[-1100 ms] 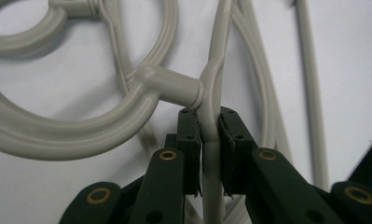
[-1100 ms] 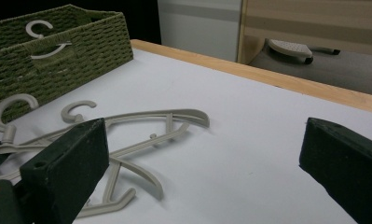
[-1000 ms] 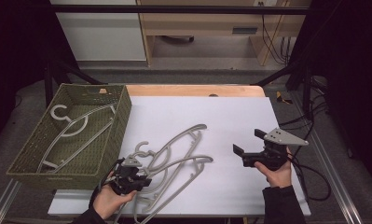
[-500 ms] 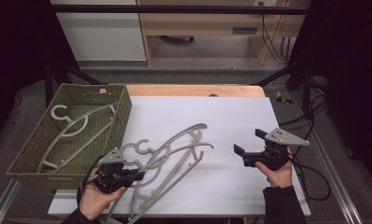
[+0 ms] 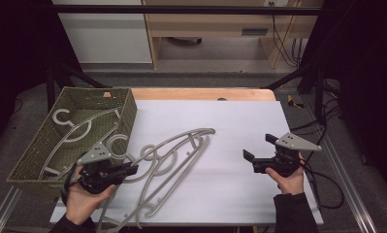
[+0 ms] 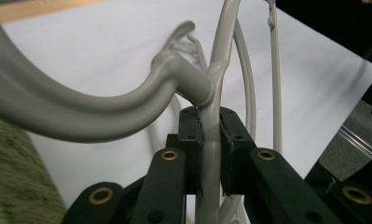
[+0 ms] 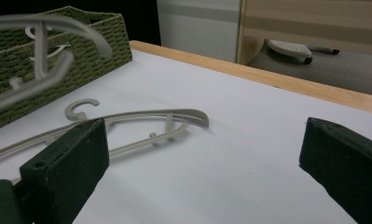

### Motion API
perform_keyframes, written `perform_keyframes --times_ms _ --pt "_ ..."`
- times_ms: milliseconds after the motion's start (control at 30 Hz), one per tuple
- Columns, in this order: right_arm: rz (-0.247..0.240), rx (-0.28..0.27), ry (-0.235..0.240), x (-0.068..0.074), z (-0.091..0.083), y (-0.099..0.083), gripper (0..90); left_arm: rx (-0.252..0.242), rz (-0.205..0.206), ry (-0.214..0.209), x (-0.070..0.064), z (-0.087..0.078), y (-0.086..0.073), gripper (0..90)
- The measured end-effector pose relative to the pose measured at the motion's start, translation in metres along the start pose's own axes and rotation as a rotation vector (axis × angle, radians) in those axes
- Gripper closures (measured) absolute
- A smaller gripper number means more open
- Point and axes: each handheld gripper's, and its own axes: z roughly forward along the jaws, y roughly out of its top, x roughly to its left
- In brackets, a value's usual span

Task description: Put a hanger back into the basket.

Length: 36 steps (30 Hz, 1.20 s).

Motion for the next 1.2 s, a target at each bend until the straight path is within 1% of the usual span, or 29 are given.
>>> perform_keyframes --times_ms 33,67,100,167,200,233,333,400,433,467,567,667,700,767,833,933,1000,1100,1200 --pt "0.0 0.0 0.0 0.0 0.0 0.0 1.5 0.0 0.0 0.0 0.0 0.0 0.0 80.5" --pt "0.002 0.0 0.001 0.0 0.0 0.0 1.5 -0.014 0.001 0.009 0.002 -0.005 0.003 80.5" --pt "0.004 -0.002 0.001 0.0 0.0 0.0 1.5 -0.044 0.006 0.025 0.005 -0.015 0.01 80.6" --pt "0.004 -0.002 0.0 0.0 0.0 0.0 1.5 -0.052 0.015 0.042 0.008 -0.023 0.017 80.5" --pt "0.004 -0.002 0.0 0.0 0.0 0.0 1.5 -0.052 0.015 0.042 0.008 -0.023 0.017 80.5" --pt "0.004 -0.002 0.0 0.0 -0.001 0.0 1.5 -0.059 0.033 0.068 0.012 -0.031 0.027 80.5" --pt "0.001 -0.006 0.002 -0.001 -0.001 0.001 1.6 -0.055 0.058 0.1 0.021 -0.04 0.043 80.5" --pt "0.004 -0.008 -0.002 -0.001 -0.002 0.001 1.5 -0.045 0.06 0.099 0.029 -0.042 0.052 80.5" --pt "0.004 -0.008 -0.002 -0.001 -0.002 0.001 1.5 -0.045 0.06 0.099 0.029 -0.042 0.052 80.5" --pt "0.005 -0.011 -0.003 -0.001 -0.002 0.001 1.5 -0.03 0.069 0.11 0.038 -0.044 0.06 80.5" --pt "0.004 -0.012 -0.004 -0.001 -0.002 0.001 1.4 -0.007 0.075 0.131 0.053 -0.046 0.072 80.6" --pt "0.004 -0.013 -0.002 -0.001 -0.002 0.001 1.5 0.001 0.061 0.128 0.067 -0.046 0.079 80.6" --pt "0.003 -0.012 -0.003 -0.001 -0.002 0.001 1.5 0.0 0.063 0.137 0.071 -0.046 0.082 80.5" --pt "0.005 -0.012 -0.002 -0.001 -0.002 0.001 1.4 0.002 0.051 0.153 0.081 -0.046 0.086 80.5" --pt "0.004 -0.012 -0.002 -0.001 -0.002 0.001 1.5 0.013 0.042 0.162 0.091 -0.047 0.089 80.5" --pt "0.002 -0.012 -0.004 -0.002 -0.002 0.001 1.4 0.022 0.036 0.196 0.105 -0.048 0.094 80.5" --pt "0.002 -0.011 -0.004 -0.002 -0.002 0.001 1.5 0.026 0.033 0.201 0.116 -0.049 0.097 80.5" --pt "0.001 -0.011 -0.002 -0.002 -0.002 0.001 1.4 0.024 0.03 0.215 0.129 -0.051 0.098 80.5" --pt "0.001 -0.009 -0.004 -0.002 -0.002 0.001 1.4 0.024 0.022 0.233 0.144 -0.055 0.096 80.5"
